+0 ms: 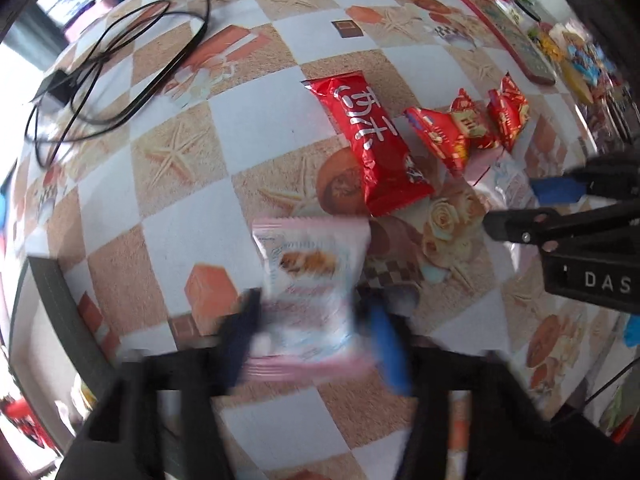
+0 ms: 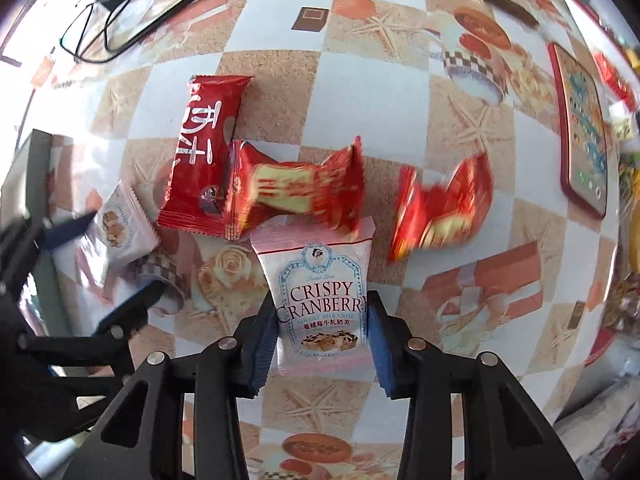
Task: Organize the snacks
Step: 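Grasp the second Crispy Cranberry packet with the right tool and lift it, then carry both Crispy Cranberry packets over the white box with both tools, then lower both packets into the box and open both tools, then move both tools back toward the red candies on the table, then grasp the red bar with the left tool while the right tool grasps a red candy, then carry the red bar and red candy over the white box with both tools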
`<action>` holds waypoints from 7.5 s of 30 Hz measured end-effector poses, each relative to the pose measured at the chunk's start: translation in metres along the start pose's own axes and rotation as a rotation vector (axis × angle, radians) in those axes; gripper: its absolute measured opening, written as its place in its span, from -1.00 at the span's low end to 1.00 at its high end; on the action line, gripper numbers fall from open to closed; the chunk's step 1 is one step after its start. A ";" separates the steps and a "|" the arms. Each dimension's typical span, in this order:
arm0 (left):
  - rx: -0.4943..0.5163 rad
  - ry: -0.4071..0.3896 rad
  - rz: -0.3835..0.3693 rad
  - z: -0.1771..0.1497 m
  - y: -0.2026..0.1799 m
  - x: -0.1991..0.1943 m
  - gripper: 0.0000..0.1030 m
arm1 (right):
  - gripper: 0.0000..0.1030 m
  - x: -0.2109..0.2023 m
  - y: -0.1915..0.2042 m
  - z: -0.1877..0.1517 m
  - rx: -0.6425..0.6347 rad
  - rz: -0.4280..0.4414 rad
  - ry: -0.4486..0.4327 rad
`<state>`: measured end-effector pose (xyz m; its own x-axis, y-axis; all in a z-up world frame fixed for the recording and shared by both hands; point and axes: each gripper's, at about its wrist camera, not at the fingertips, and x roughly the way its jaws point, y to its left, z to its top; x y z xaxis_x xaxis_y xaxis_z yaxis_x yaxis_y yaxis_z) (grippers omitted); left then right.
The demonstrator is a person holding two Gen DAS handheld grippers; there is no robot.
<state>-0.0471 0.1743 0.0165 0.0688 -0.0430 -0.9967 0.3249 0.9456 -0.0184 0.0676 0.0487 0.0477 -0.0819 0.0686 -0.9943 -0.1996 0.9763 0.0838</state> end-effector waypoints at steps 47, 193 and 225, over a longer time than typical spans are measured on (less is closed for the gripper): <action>-0.613 -0.057 0.034 -0.187 0.221 -0.083 -0.18 | -0.17 -0.017 0.319 -0.017 -0.447 0.181 0.050; -0.199 0.050 0.005 0.098 0.031 0.010 -0.58 | -0.29 0.022 -0.128 -0.065 0.369 0.056 -0.033; -0.630 -0.107 0.052 -0.109 0.203 -0.103 -0.58 | -0.28 -0.023 0.159 -0.058 -0.206 0.214 -0.064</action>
<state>-0.0907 0.4056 0.1067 0.1740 0.0069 -0.9847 -0.2963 0.9540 -0.0457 -0.0187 0.1906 0.0878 -0.0828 0.2879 -0.9541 -0.3786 0.8765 0.2973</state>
